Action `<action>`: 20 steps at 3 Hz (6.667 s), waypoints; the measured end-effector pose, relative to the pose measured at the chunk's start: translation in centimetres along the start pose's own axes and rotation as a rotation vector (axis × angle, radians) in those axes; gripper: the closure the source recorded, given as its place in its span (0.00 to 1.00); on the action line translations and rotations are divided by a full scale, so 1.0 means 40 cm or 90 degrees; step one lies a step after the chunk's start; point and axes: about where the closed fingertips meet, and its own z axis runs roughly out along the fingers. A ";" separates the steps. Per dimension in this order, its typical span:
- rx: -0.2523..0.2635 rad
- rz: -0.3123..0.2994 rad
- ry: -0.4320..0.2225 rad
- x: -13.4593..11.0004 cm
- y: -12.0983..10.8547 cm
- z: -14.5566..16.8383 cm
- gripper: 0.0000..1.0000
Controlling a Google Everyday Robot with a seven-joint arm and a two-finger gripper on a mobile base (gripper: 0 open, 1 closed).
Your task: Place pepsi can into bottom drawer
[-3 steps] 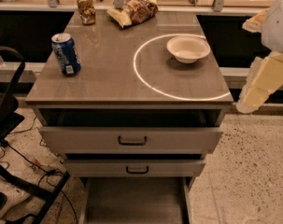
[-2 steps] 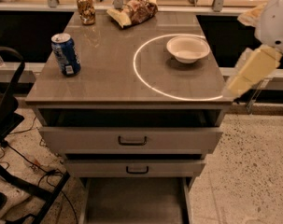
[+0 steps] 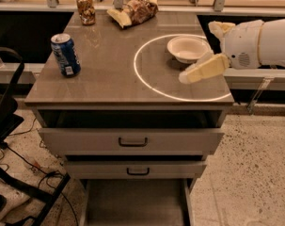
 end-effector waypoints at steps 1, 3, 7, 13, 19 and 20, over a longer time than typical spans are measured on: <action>0.005 0.051 -0.165 -0.101 -0.020 0.062 0.00; -0.011 0.064 -0.215 -0.163 0.011 0.089 0.00; -0.119 0.014 -0.164 -0.301 0.179 0.732 0.00; -0.262 0.051 -0.254 -0.398 0.363 0.863 1.00; -0.188 0.076 -0.008 -0.088 0.555 0.127 1.00; -0.169 0.143 0.028 0.098 0.618 0.092 1.00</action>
Offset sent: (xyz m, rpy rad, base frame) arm 0.0202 0.0306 0.0241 0.2352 -0.0699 0.0221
